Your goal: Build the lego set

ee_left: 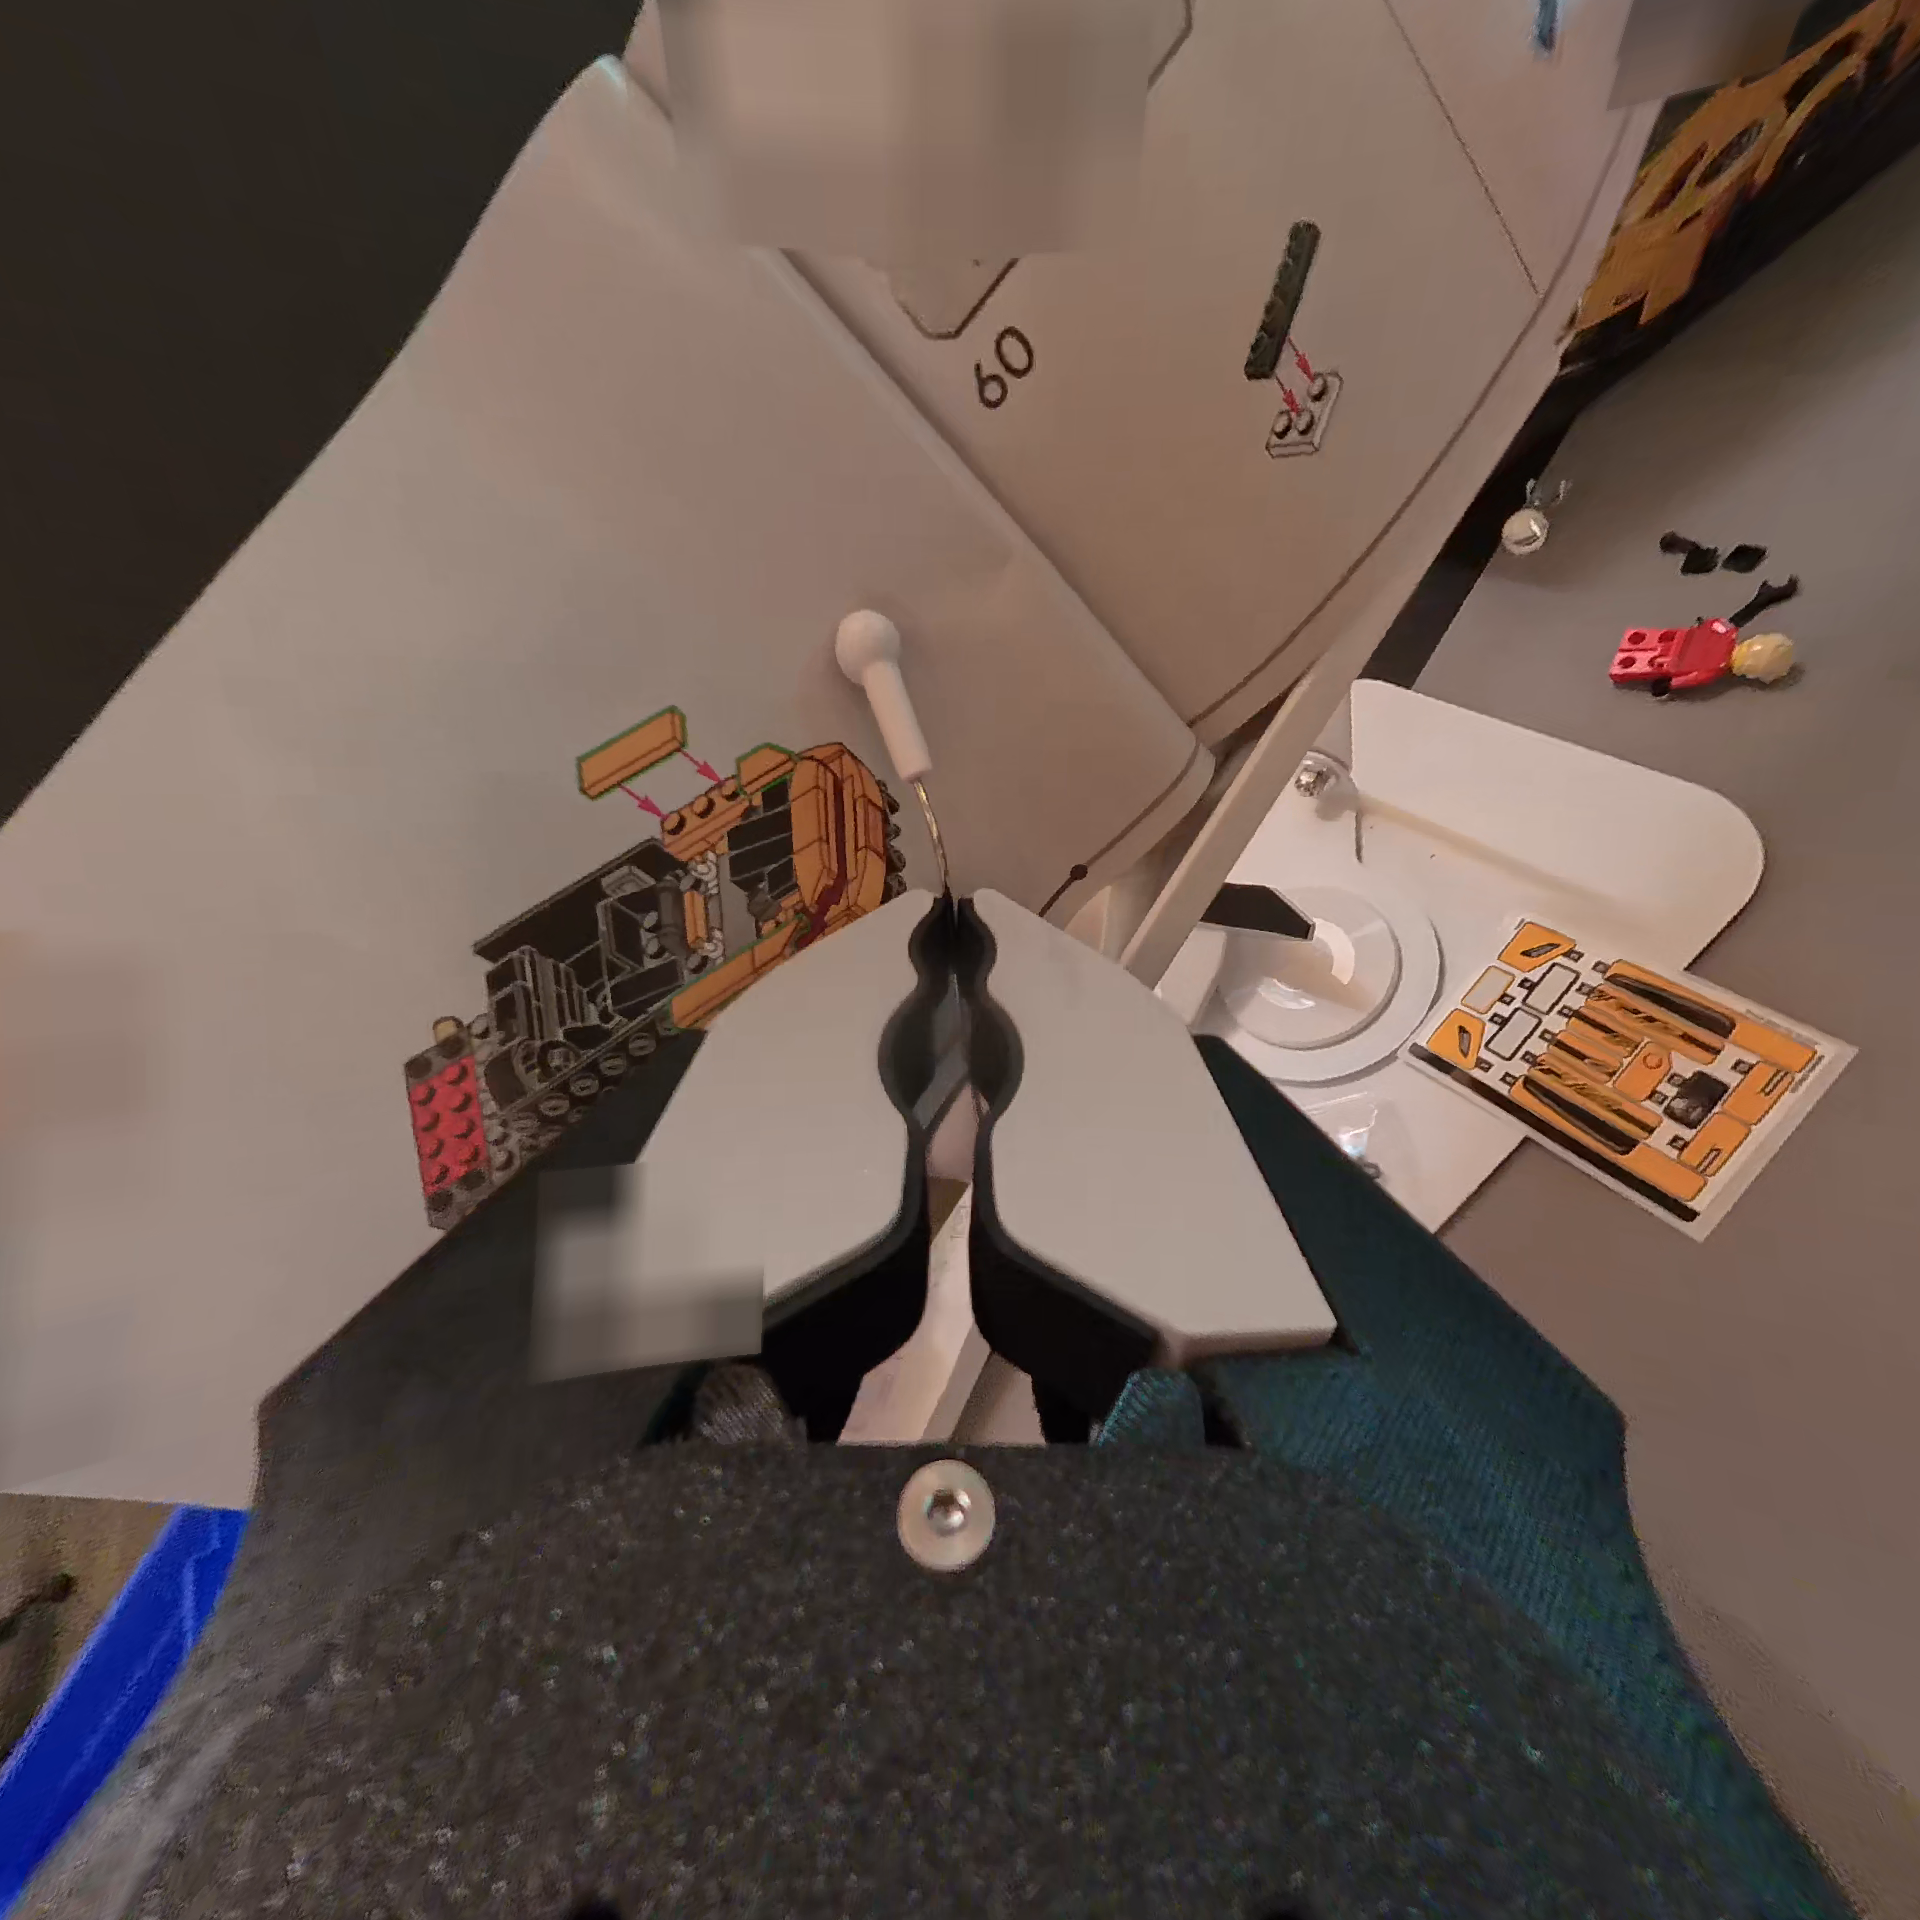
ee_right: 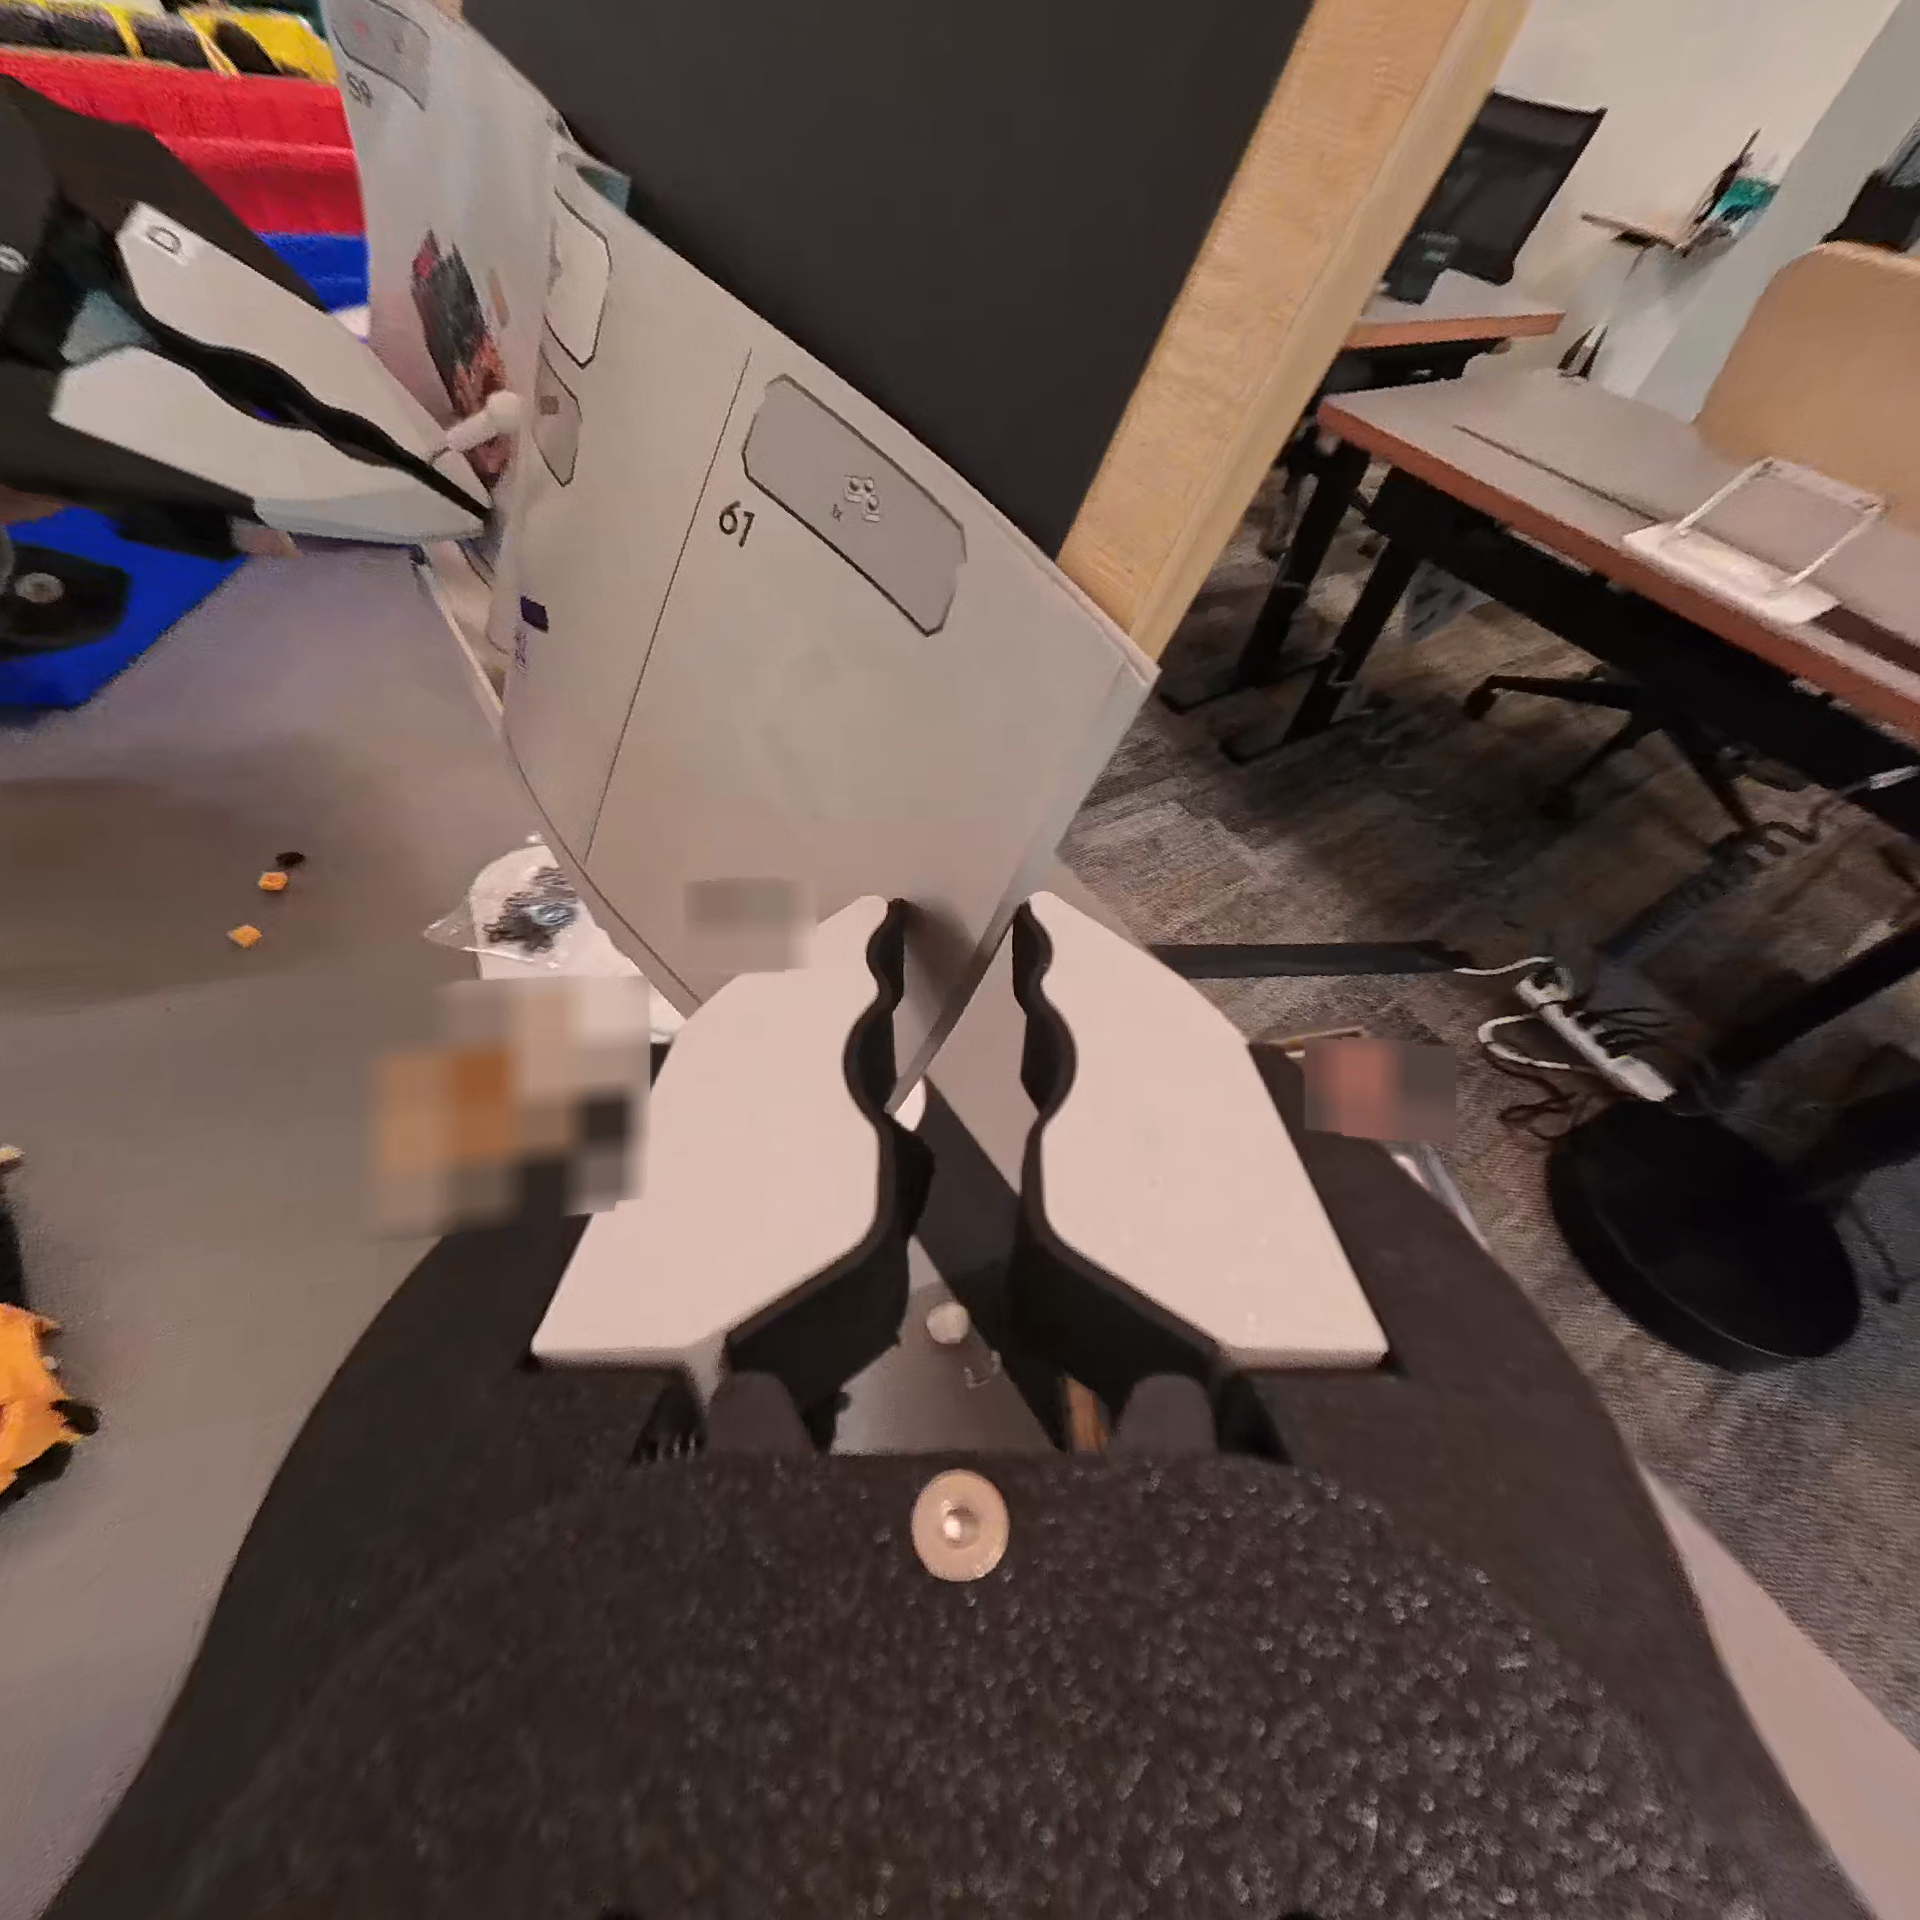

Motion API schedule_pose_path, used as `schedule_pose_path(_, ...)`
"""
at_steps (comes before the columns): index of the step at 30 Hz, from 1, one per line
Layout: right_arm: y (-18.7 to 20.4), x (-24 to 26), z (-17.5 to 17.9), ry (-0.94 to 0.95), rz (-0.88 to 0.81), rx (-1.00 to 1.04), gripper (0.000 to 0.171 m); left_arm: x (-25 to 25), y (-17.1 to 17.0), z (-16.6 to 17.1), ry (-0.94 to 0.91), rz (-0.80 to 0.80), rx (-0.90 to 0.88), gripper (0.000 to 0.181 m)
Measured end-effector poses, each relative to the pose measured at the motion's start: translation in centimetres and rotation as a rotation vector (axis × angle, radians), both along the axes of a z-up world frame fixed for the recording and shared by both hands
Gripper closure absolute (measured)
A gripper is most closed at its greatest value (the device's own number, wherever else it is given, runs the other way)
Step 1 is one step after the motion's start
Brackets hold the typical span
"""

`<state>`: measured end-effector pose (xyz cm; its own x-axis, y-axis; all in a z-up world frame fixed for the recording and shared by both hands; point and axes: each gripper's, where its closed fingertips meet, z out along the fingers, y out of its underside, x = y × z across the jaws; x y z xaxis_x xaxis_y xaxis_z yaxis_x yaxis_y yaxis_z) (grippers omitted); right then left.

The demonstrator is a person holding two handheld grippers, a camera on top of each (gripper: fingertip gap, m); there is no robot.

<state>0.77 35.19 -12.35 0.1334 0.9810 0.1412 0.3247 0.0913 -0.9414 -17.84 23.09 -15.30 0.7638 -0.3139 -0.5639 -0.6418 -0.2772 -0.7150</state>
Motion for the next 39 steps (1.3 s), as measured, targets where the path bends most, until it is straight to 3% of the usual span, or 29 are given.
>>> schedule_pose_path(3,0.3,0.1,1.5,0.044,-0.038,0.048,0.153,0.3,0.0,-0.1,0.052,-0.023,0.01,0.181)
schedule_pose_path(18,0.2,0.8,1.0,0.136,-0.147,0.15,0.147,1.6,-0.2,-1.3,0.392,-0.191,0.047,0.181)
schedule_pose_path(23,0.3,2.8,2.0,0.158,-0.251,0.158,0.134,1.4,-0.1,-1.2,0.444,-0.162,0.05,0.181)
schedule_pose_path(25,-0.7,3.7,3.2,0.183,-0.309,0.236,0.137,1.4,-0.1,-1.2,0.452,-0.141,0.053,0.181)
schedule_pose_path(27,-3.7,3.0,3.6,0.174,-0.261,0.314,0.149,1.4,-0.1,-1.2,0.454,-0.13,0.053,0.181)
schedule_pose_path(29,-7.1,0.8,2.2,0.098,-0.161,0.35,0.158,1.4,-0.1,-1.2,0.448,-0.12,0.057,0.181)
schedule_pose_path(32,-9.1,-2.8,-0.8,-0.025,-0.107,0.357,0.163,1.3,0.0,-1.2,0.422,-0.095,0.057,0.181)
schedule_pose_path(39,-5.4,-4.5,-3.9,-0.216,-0.258,0.357,0.171,1.0,-0.4,-1.3,0.41,-0.051,0.056,0.181)
